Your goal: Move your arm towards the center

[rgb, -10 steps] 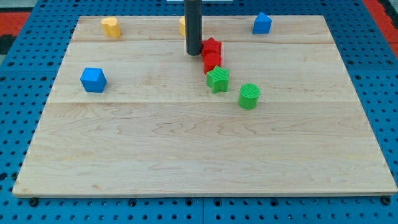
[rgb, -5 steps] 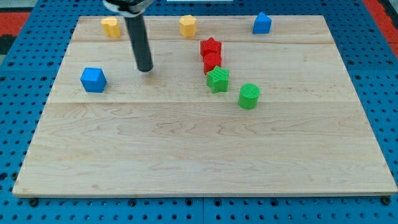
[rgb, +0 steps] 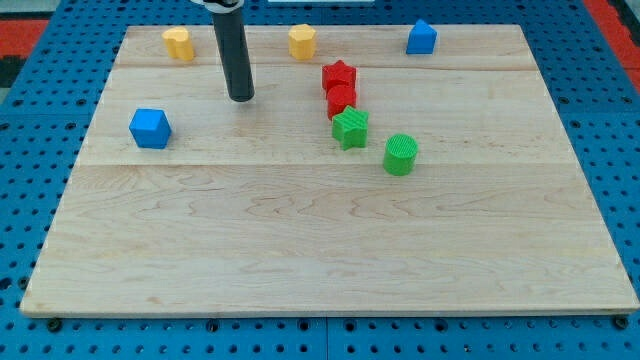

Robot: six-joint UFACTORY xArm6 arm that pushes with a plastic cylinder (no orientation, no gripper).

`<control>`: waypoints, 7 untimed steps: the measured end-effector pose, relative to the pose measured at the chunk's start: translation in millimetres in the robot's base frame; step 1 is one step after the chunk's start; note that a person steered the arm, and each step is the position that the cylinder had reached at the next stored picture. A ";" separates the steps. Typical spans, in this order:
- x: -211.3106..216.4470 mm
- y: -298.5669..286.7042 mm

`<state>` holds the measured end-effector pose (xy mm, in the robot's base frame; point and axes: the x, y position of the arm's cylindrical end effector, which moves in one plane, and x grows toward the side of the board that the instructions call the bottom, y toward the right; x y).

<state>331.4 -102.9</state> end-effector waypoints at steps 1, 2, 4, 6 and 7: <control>-1.9 -0.4; -13.2 -2.8; -13.4 31.4; 68.9 109.6; 65.4 209.7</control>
